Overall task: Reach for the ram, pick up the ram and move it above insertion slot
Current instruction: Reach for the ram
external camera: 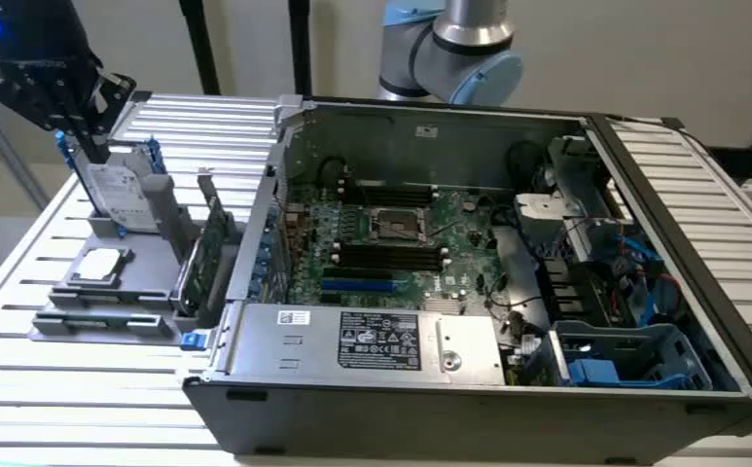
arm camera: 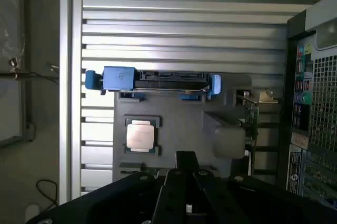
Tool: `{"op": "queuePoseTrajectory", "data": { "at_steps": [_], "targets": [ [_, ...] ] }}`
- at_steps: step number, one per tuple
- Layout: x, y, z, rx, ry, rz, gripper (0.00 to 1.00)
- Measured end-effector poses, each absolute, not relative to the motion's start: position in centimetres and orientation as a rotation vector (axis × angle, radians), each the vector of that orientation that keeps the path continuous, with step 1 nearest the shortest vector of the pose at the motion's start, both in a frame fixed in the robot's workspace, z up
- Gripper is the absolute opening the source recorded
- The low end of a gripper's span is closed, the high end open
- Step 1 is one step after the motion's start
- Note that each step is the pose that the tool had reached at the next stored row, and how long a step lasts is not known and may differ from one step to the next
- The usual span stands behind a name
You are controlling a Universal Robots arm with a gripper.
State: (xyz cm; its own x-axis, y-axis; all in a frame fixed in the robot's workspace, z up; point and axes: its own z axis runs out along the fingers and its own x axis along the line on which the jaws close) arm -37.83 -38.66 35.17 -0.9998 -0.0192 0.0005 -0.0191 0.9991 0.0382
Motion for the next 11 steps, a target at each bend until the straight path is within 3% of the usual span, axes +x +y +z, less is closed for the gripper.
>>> {"op": "queuePoseTrajectory", "data": {
  "at_steps": [11],
  "targets": [
    [-37.83, -38.66, 35.17, 0.030, -3.140, -0.060, 0.11]
  ]
}}
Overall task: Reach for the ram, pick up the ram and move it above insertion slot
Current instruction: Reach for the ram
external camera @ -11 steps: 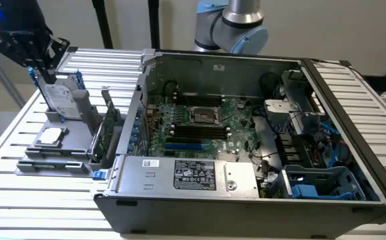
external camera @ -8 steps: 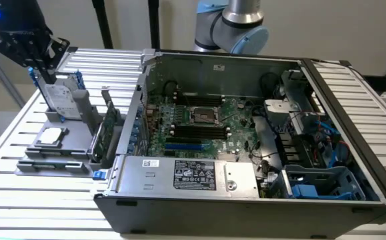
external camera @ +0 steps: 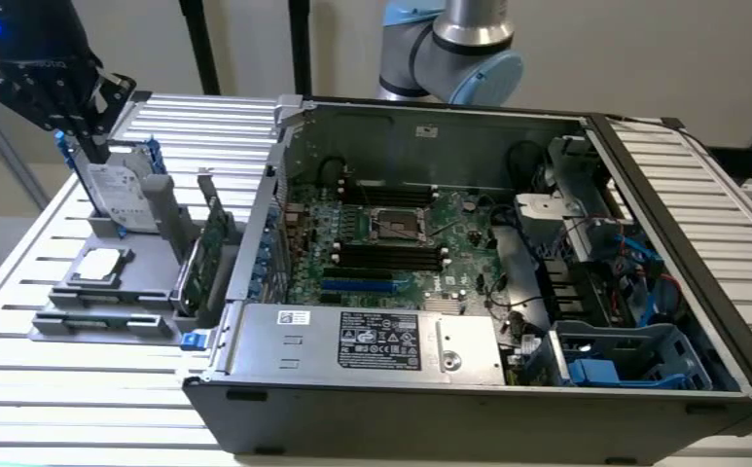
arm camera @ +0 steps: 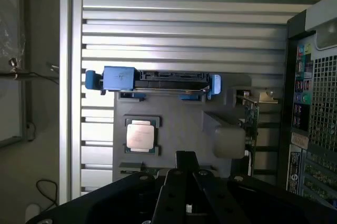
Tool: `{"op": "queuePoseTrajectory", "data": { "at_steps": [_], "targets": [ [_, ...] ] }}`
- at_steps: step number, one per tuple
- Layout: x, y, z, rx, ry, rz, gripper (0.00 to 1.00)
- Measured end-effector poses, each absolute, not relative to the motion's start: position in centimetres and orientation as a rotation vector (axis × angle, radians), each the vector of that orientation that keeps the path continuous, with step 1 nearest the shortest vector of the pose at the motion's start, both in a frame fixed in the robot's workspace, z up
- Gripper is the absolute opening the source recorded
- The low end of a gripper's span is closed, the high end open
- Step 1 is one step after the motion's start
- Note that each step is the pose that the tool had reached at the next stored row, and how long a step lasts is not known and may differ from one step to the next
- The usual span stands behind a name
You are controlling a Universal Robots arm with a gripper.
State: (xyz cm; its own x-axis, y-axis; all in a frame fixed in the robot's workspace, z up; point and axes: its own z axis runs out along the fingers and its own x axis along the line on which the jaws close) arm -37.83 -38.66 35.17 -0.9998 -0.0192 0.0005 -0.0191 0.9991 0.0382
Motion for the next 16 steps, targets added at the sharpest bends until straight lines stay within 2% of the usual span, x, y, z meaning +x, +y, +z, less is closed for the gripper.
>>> {"op": "queuePoseTrajectory", "data": {
  "at_steps": [5, 16],
  "targets": [
    [-37.8, -39.2, 35.2, 0.030, -3.140, -0.060, 0.11],
    [-37.8, -43.8, 35.0, 0.030, -3.140, -0.060, 0.11]
  ]
}}
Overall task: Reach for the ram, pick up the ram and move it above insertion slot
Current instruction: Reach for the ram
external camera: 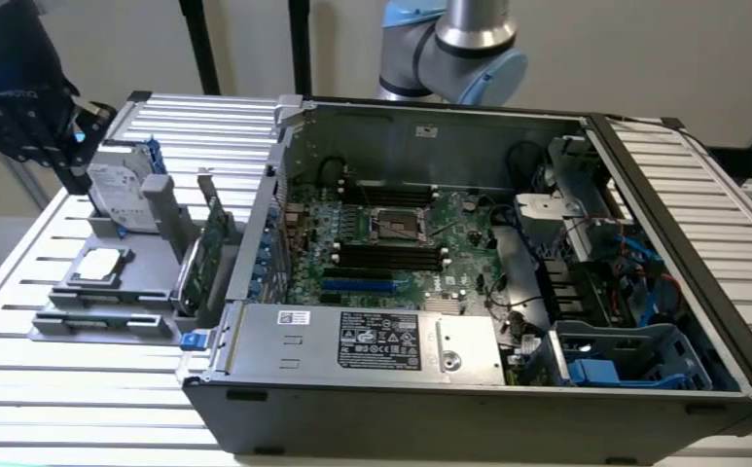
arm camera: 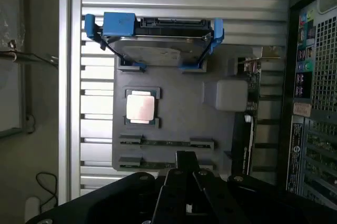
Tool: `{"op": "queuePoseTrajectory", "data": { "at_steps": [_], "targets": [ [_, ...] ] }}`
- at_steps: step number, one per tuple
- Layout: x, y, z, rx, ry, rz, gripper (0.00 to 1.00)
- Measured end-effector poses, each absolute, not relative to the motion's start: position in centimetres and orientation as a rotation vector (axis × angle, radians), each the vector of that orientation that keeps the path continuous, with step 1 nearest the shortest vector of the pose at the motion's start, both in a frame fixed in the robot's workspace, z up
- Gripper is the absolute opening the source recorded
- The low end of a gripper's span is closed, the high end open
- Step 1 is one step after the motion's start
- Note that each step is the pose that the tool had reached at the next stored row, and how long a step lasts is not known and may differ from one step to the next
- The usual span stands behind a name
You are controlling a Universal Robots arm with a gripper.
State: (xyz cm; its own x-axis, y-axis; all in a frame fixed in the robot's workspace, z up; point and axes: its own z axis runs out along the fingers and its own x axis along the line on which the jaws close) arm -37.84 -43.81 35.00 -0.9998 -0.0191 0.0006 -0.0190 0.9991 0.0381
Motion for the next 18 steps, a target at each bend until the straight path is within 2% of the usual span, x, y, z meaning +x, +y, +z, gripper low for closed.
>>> {"op": "queuePoseTrajectory", "data": {
  "at_steps": [9, 18],
  "targets": [
    [-37.8, -47.4, 34.8, 0.030, -3.139, -0.059, 0.11],
    [-37.9, -47.8, 34.8, 0.186, -3.128, -0.059, 0.11]
  ]
}}
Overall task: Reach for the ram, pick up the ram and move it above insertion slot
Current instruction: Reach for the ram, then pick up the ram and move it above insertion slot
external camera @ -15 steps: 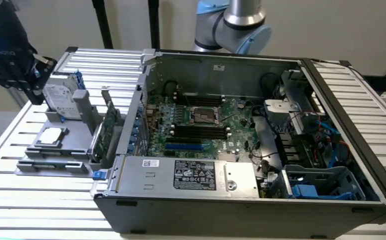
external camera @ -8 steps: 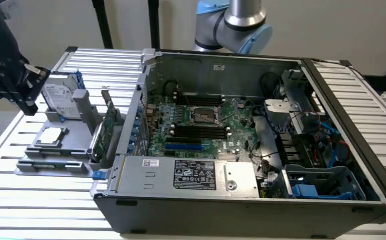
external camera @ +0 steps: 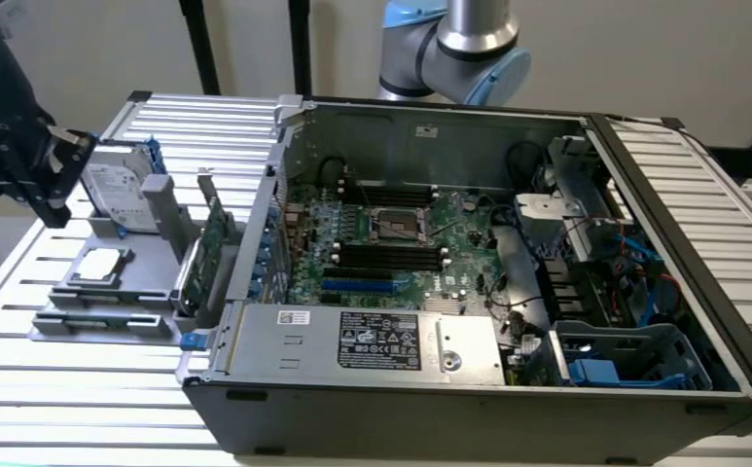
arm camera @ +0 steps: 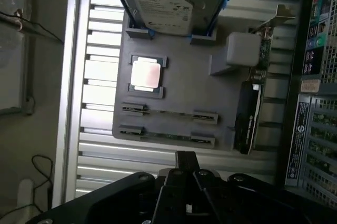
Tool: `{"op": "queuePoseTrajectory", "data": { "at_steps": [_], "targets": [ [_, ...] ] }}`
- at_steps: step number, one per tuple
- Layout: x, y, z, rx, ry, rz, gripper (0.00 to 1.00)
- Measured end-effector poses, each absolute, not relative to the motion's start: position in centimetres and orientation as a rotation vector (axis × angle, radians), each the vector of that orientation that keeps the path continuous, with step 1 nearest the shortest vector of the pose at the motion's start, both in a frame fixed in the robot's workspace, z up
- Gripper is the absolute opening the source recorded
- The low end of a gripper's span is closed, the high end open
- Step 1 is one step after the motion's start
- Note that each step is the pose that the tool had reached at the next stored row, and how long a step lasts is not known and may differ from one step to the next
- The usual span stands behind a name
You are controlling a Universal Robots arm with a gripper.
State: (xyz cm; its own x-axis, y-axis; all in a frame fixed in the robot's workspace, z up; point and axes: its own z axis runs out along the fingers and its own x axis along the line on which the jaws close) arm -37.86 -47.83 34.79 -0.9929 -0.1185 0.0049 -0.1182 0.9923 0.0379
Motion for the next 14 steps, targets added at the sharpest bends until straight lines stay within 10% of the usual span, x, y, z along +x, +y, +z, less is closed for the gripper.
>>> {"op": "queuePoseTrajectory", "data": {
  "at_steps": [14],
  "targets": [
    [-37.86, -47.84, 34.79, 0.580, -3.075, -0.057, 0.11]
  ]
}}
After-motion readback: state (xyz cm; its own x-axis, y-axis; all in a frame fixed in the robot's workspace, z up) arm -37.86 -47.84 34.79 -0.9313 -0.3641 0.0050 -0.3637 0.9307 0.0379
